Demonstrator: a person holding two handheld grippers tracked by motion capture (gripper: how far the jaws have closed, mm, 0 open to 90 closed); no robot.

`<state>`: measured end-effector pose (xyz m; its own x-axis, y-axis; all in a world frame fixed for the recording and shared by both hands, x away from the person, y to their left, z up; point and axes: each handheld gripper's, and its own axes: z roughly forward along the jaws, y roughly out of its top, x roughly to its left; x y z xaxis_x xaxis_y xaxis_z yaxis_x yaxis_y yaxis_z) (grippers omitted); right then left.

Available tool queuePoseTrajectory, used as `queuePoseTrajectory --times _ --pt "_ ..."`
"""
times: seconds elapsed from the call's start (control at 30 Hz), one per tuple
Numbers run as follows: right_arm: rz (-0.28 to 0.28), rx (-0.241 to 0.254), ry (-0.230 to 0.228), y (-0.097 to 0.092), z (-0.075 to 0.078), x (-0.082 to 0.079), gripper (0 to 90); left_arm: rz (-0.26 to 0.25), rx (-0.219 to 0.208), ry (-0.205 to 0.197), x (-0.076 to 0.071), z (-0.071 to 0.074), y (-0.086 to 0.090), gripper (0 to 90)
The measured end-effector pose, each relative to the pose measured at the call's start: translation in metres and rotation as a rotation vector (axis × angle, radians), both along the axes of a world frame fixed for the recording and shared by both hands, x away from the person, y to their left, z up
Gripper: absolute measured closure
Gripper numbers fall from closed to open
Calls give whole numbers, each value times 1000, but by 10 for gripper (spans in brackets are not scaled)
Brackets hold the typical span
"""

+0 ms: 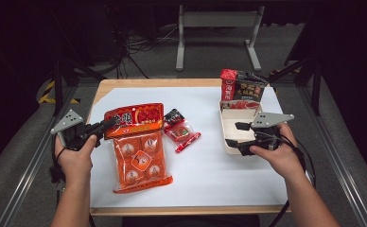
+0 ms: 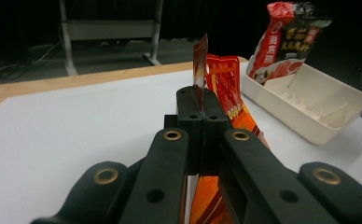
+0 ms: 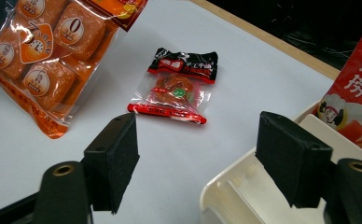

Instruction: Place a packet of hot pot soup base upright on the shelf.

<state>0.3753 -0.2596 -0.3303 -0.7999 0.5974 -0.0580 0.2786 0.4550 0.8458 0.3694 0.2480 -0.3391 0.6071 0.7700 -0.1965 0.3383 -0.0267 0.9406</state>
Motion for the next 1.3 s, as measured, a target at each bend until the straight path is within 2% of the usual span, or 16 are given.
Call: queuePoseTrajectory --times 0.13,0.53,0.7,0.97,1.17,1.3 --pt "16 12 10 3 1 -1 350 -38 -9 -14 -5 8 -2 900" --pt "59 37 25 14 5 -6 429 -105 -15 -62 -17 23 -13 900" --pt "90 67 73 18 6 -8 496 -130 -14 -76 -21 28 -15 900" --pt "95 66 38 26 8 -9 450 -173 -26 -118 -29 41 -22 900" --pt "103 71 20 32 11 -8 422 -224 -3 -182 -40 53 -29 900" --pt "120 83 10 38 13 -8 416 -246 11 -209 -46 58 -34 900"
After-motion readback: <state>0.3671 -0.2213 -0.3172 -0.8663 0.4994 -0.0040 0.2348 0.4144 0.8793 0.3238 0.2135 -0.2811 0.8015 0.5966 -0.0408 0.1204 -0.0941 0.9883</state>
